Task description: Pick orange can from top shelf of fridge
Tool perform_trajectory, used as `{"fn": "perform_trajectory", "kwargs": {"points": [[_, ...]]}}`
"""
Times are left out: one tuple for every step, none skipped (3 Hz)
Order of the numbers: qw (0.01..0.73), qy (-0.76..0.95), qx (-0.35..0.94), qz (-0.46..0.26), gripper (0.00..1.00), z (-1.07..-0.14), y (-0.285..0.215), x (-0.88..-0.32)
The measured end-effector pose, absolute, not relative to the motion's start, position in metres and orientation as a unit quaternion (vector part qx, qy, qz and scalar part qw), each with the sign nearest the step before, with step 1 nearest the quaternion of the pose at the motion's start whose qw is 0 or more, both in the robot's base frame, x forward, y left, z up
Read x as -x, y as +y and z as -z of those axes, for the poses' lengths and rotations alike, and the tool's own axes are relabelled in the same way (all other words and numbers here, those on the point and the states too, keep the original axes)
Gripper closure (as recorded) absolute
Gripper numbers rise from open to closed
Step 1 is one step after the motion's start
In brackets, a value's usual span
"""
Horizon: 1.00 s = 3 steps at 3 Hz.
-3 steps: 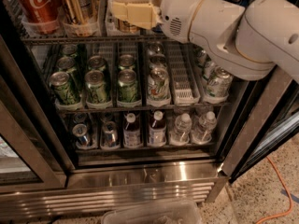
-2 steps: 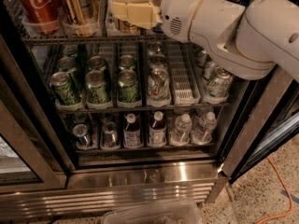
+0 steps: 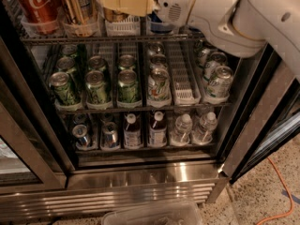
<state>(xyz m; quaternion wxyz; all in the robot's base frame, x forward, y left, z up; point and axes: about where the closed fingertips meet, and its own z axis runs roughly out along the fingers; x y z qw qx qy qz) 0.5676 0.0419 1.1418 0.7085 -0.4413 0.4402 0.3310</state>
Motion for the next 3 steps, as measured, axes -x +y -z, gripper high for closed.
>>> {"fn": "perform_trajectory", "kwargs": {"points": [[0.698, 0.391, 0.479, -0.36, 1.0, -1.153, 0.049, -0.545], [0.677, 0.369, 0.503, -0.39, 1.0, -1.148, 0.051, -0.533], [0.648, 0.368, 0.519, -0.419, 1.0, -1.131, 0.048, -0.526]]}}
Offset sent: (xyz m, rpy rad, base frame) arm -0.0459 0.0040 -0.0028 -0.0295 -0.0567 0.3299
